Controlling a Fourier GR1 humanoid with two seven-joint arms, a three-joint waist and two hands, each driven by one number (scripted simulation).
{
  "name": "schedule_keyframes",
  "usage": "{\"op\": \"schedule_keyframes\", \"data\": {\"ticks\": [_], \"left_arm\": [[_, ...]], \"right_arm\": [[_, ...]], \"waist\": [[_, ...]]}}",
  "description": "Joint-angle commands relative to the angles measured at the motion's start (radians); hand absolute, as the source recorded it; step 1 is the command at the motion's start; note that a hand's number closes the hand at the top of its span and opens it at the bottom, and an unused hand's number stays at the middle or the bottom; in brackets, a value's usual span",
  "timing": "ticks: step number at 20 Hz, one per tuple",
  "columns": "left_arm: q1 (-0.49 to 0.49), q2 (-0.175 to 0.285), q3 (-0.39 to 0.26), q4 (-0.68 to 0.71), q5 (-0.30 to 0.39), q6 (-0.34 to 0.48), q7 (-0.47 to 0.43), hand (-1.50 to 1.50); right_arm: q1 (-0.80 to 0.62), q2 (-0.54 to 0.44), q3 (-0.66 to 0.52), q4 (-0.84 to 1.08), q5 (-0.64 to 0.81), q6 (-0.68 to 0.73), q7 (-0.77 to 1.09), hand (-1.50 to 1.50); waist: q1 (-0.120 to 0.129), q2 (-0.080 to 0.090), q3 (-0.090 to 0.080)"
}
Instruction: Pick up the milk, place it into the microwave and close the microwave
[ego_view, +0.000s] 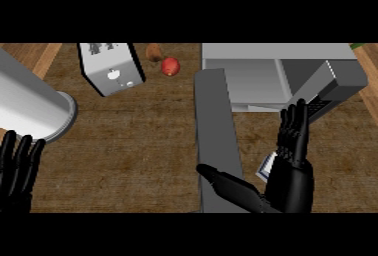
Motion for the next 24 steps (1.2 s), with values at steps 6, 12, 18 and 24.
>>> {"op": "schedule_keyframes", "data": {"ticks": [6,12,18,24], "left_arm": [[0.04,0.007,0.075,0.072,0.048,-0.085,-0.107,-1.5],[0.069,-0.034,0.017,-0.05,-0.016,-0.041,-0.027,-1.5],[0.053,-0.007,0.045,-0.056,0.032,-0.072,0.018,-1.5],[0.076,-0.036,0.05,0.027,0.008,-0.109,-0.091,-1.5]], "right_arm": [[0.1,-0.014,-0.097,0.114,-0.226,0.007,-0.244,-1.5],[0.213,-0.027,-0.136,0.11,-0.29,0.02,-0.317,-1.5],[0.3,0.012,-0.194,0.228,-0.403,0.065,-0.536,-1.5],[0.32,-0.02,-0.286,0.297,-0.51,0.171,-0.639,-1.5]], "waist": [[-0.002,0.001,0.001],[-0.006,0.0,0.001],[-0.008,0.001,0.001],[-0.006,0.001,0.0]]}}
